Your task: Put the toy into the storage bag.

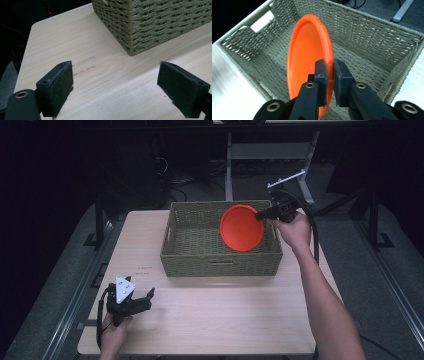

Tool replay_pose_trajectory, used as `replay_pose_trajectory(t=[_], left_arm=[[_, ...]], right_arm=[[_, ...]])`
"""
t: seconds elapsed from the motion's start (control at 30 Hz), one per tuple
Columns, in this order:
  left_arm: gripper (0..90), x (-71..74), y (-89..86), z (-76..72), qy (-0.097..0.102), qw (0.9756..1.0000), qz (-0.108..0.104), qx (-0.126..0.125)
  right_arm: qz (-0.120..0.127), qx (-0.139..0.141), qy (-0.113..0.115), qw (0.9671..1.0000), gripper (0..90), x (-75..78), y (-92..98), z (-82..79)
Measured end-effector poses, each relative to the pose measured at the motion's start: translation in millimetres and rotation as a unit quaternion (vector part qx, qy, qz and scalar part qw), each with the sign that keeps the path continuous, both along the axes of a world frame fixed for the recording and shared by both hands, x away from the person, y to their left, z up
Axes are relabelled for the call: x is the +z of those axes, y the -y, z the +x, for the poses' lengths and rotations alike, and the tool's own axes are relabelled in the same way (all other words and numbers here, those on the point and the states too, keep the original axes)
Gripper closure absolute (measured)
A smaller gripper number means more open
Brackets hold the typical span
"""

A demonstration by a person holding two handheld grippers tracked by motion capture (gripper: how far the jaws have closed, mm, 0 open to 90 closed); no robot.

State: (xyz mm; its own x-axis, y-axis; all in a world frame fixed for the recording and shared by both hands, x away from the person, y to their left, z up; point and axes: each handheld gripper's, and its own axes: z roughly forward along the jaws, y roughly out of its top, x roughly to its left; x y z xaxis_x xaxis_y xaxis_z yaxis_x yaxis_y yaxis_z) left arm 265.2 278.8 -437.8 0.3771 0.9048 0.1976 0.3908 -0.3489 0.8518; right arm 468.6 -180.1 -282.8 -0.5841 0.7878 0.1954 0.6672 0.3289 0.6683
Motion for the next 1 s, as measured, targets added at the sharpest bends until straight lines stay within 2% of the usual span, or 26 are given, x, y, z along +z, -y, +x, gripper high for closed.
replay_pose_trajectory(t=[0.2,0.53,0.73,1.0], left_arm=[[12.9,0.0,0.6,0.1,0.001,1.0,0.003,-0.003],[12.8,0.2,0.5,0.2,-0.001,1.0,0.005,-0.003],[12.8,-0.2,0.8,0.3,0.001,1.0,0.004,-0.004],[12.8,0.1,0.4,0.3,0.0,1.0,0.006,-0.002]], right_arm=[[-0.004,-0.005,-0.006,1.0,81.7,-7.7,-0.8,3.0],[0.0,-0.019,-0.025,0.9995,81.6,-29.2,-0.9,9.4],[-0.011,-0.017,-0.037,0.9991,81.5,-40.6,-5.6,12.1],[-0.013,-0.017,-0.049,0.9986,81.4,-50.1,-11.4,14.4]])
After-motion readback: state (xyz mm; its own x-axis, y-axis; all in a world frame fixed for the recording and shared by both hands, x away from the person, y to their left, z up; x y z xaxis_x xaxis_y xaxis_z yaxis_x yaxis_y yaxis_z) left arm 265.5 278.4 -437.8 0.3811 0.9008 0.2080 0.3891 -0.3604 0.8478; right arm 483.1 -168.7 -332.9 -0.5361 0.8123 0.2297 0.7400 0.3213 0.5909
